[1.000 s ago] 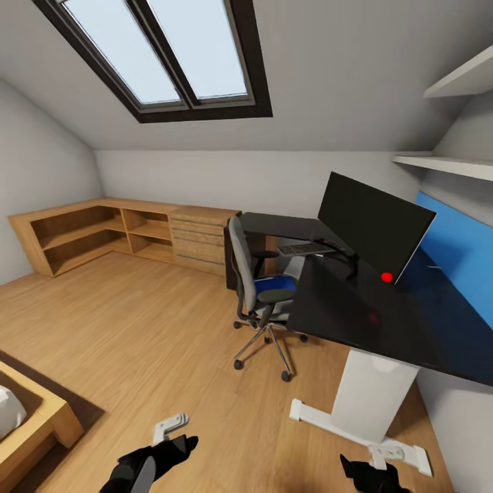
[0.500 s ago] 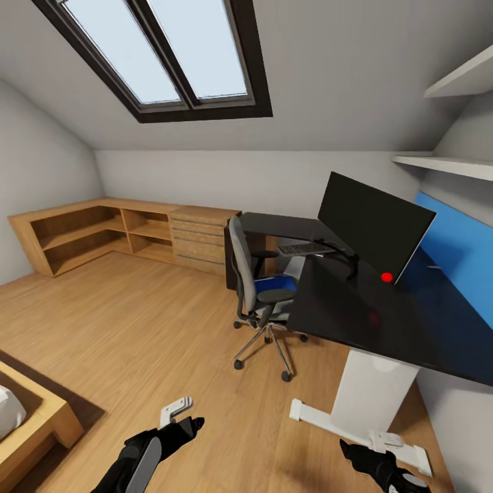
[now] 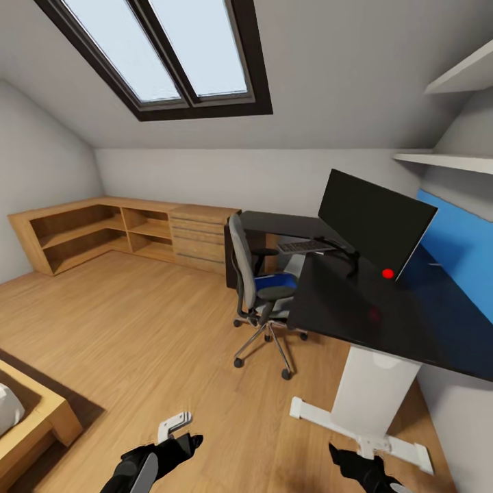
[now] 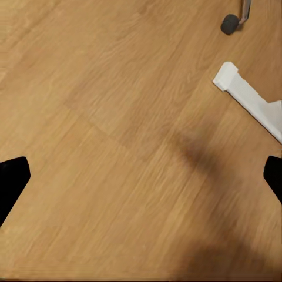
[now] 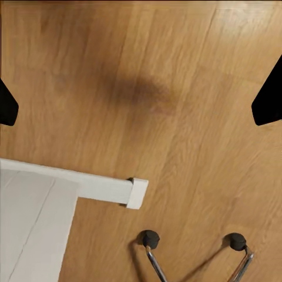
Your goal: In the bedroom, organize the workspace by keeping the computer under the desk, ensuring the monitor is on the desk, placing the keyboard on the desk next to the monitor, placing the mouse on the desk next to the keyboard, moving the folder from the swivel chair onto the desk next to the mouse, stacking the notebook on top of the folder with the pen on top of the notebook, and positioning the swivel chair next to the desk.
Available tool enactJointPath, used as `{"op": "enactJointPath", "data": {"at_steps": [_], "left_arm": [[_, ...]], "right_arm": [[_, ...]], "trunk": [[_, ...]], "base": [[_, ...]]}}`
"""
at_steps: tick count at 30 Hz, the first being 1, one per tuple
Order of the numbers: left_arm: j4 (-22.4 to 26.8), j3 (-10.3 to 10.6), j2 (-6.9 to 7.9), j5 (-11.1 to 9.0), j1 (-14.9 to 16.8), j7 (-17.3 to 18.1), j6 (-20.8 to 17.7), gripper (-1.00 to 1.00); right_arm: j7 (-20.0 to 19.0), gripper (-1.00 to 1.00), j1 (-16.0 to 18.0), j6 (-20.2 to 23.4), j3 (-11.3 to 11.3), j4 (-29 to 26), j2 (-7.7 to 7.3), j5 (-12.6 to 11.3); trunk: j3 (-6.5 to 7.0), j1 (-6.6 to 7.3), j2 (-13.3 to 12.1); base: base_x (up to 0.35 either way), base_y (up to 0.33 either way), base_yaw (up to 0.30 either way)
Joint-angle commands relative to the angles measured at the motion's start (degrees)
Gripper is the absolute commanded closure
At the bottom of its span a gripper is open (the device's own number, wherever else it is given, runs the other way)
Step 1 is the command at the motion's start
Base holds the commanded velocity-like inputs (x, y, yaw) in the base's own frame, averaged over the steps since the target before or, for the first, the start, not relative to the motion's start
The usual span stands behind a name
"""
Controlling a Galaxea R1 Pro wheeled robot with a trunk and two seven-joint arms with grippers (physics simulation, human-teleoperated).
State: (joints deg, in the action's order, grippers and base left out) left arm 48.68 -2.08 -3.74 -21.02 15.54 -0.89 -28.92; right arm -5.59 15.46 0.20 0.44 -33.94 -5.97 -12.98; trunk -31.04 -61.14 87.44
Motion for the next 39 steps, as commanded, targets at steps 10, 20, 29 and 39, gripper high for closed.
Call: {"op": "enactJointPath", "data": {"at_steps": [10, 20, 29, 39], "left_arm": [[0.19, -0.22, -0.18, 3.71, -3.89, -0.07, -0.58, -1.00], [0.56, -0.46, -0.22, 2.99, -3.52, -0.07, -1.12, -1.00], [0.32, -0.72, 0.43, -2.46, 2.25, -0.56, -4.24, -1.00], [-2.98, -0.97, -0.08, -5.47, 14.94, -1.26, -8.18, -1.00]], "right_arm": [[0.03, -1.00, -5.24, -0.10, -0.04, -0.15, 0.15, 6.06], [0.45, -1.00, -3.88, -1.52, -0.32, -0.47, 3.00, 5.28], [5.64, -1.00, 6.23, -1.29, -0.44, 1.81, 8.07, 1.50], [7.93, -1.00, 20.18, -1.27, -0.44, 10.65, 11.00, -13.39]], "trunk": [[-1.86, -2.20, 4.06], [-3.65, -4.40, 8.07], [-5.27, -6.37, 11.68], [-7.06, -8.57, 15.69]], "base": [[0.000, 0.000, 0.000], [0.000, 0.000, 0.000], [0.000, 0.000, 0.000], [0.000, 0.000, 0.000]]}}
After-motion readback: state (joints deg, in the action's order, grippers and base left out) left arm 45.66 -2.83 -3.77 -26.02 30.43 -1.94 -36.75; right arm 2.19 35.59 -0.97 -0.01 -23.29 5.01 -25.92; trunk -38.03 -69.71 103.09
